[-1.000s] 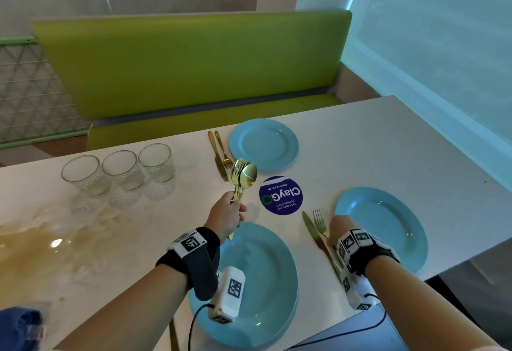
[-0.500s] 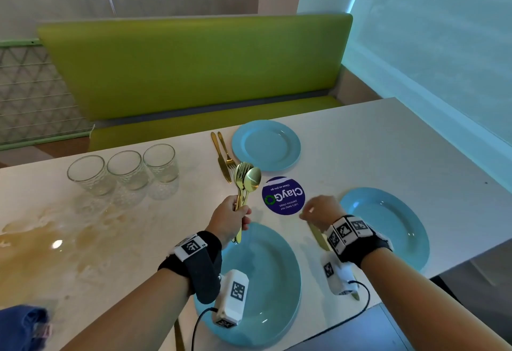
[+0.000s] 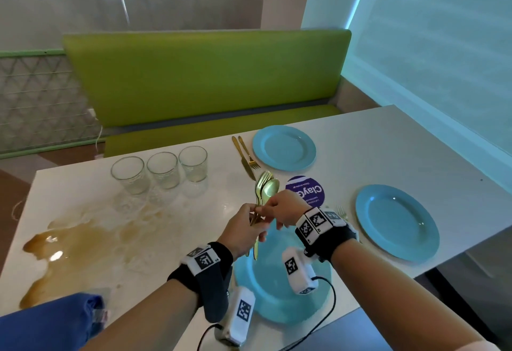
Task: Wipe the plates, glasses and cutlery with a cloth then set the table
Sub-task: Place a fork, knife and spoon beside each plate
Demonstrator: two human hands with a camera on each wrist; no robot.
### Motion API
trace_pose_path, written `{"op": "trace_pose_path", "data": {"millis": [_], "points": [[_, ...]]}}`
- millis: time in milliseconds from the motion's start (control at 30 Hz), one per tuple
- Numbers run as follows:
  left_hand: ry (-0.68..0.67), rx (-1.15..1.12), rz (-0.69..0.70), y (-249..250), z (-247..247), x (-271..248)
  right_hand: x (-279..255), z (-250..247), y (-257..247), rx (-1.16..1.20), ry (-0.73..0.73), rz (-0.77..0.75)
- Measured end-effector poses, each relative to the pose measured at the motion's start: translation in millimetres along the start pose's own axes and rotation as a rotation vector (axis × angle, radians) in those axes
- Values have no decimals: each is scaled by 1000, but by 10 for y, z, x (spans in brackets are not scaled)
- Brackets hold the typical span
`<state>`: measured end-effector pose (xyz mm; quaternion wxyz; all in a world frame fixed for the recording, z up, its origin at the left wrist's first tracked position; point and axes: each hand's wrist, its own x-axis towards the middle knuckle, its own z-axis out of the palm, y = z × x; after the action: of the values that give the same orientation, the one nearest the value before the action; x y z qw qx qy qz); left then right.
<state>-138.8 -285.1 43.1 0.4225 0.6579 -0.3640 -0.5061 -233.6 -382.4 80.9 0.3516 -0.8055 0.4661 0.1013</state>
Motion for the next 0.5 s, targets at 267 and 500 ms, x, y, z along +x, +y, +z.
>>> {"op": "trace_pose_path", "data": {"millis": [267, 500], "points": [[-24, -77, -17, -220, -451, -357, -162, 464, -388, 196, 9, 50], [99, -8, -83, -328, -657, -572, -200, 824, -627, 244, 23, 117]]}}
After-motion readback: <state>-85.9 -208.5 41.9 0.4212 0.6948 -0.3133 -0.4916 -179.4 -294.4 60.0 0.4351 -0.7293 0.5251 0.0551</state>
